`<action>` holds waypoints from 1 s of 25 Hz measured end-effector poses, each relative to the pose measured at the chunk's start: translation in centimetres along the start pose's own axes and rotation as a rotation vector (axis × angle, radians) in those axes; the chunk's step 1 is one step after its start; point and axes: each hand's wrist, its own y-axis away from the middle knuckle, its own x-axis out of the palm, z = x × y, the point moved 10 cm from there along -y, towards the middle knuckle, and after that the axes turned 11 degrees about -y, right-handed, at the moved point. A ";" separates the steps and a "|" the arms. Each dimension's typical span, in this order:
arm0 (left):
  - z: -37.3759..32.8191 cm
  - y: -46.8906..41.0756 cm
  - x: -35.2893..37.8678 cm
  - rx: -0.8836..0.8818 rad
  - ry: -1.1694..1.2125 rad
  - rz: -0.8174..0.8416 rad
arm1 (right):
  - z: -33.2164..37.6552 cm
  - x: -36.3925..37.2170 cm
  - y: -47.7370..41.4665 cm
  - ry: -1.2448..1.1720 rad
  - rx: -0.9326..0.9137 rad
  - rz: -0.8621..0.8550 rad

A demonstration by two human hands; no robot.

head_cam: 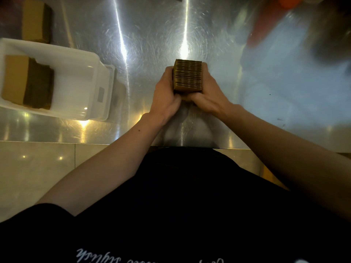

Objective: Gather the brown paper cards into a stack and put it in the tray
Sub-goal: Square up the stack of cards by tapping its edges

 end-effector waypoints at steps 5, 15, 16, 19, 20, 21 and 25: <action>0.2 -0.2 0.3 -0.044 -0.050 0.074 | -0.1 -0.6 0.5 -0.063 0.019 -0.007; -1.8 -0.7 -0.9 0.039 -0.096 0.036 | 1.2 -1.1 0.2 -0.068 -0.047 -0.034; -2.0 -0.7 -1.0 0.045 -0.096 0.018 | 1.1 -1.0 0.2 -0.075 -0.048 -0.047; -2.5 -0.5 -1.3 0.052 -0.091 -0.021 | 0.8 -0.7 0.1 -0.083 -0.052 -0.067; -2.6 -0.4 -1.3 0.057 -0.087 -0.032 | 0.8 -0.7 0.1 -0.080 -0.055 -0.076; -2.6 -0.4 -1.3 0.058 -0.085 -0.045 | 0.9 -0.8 0.1 -0.080 -0.057 -0.084; -2.5 -0.4 -1.6 0.029 -0.062 -0.074 | 1.7 -0.9 -0.1 -0.072 -0.081 -0.064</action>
